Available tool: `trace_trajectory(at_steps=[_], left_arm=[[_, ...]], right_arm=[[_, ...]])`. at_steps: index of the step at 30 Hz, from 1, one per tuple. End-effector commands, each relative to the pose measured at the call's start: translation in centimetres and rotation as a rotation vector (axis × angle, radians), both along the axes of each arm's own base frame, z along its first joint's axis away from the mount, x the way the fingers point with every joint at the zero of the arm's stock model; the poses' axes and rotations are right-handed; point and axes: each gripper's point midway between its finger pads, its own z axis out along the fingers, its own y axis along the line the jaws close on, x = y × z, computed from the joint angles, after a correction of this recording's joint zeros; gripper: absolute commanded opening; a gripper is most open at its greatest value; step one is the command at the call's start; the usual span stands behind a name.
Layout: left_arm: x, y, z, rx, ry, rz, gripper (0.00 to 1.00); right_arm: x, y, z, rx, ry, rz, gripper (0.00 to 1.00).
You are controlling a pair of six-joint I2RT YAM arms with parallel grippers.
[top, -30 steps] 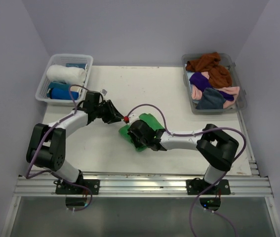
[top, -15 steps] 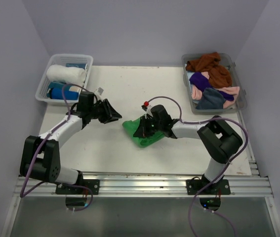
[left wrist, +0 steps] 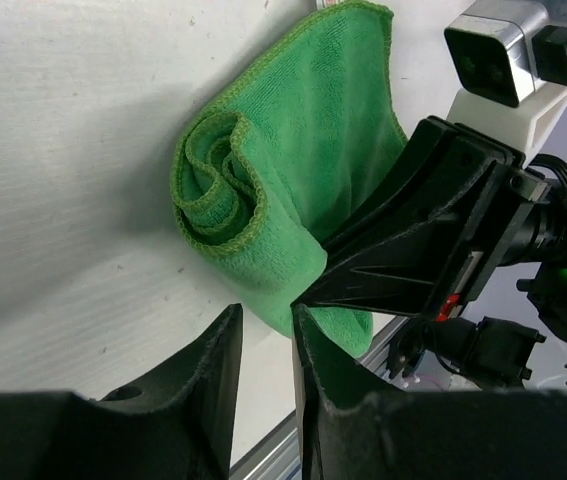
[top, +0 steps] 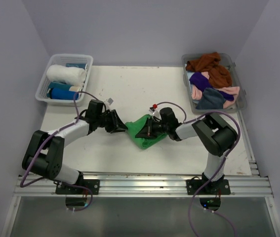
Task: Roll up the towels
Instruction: Roll the towel
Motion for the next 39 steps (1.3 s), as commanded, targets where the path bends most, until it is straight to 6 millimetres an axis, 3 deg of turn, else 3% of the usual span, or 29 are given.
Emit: trace_trajectory(at_steps=[1, 9, 25, 31, 34, 35, 37, 38, 39], left_arm=[[1.1, -1.7, 0.9, -0.048, -0.045, -0.027, 0.29], [2.5, -4.1, 1.4, -0.08, -0.077, -0.059, 0.26], [3.9, -6.0, 1.4, -0.088, -0.076, -0.079, 0.24], [4.4, -6.4, -1.4, -0.05, -0.013, -0.064, 0.2], [4.1, -5.9, -4.5, 0.004, 0.07, -0.045, 0.17], [3.9, -5.5, -5.3, 0.029, 0.097, -0.034, 0.17], [3.8, -5.2, -6.5, 0.057, 0.121, -0.025, 0.17], [3.1, -4.5, -7.4, 0.098, 0.165, -0.018, 0.17], [3.0, -4.4, -7.6, 0.111, 0.174, -0.014, 0.17]], right_arm=[[-0.5, -0.2, 0.0, 0.052, 0.051, -0.009, 0.0], [-0.5, -1.4, -0.8, 0.077, 0.096, -0.048, 0.0], [-0.7, -2.3, -2.3, 0.077, 0.117, -0.07, 0.0], [-0.5, -2.5, -2.2, 0.074, 0.109, -0.087, 0.0], [-0.5, -2.6, -1.8, 0.069, 0.097, -0.093, 0.0], [-0.3, -2.7, -1.6, 0.06, 0.088, -0.107, 0.11], [-0.7, -3.4, -2.1, 0.001, 0.1, -0.114, 0.23], [-0.3, -3.6, -1.1, -0.005, 0.061, -0.13, 0.37], [-0.3, -3.9, -0.9, -0.025, 0.03, -0.126, 0.43]])
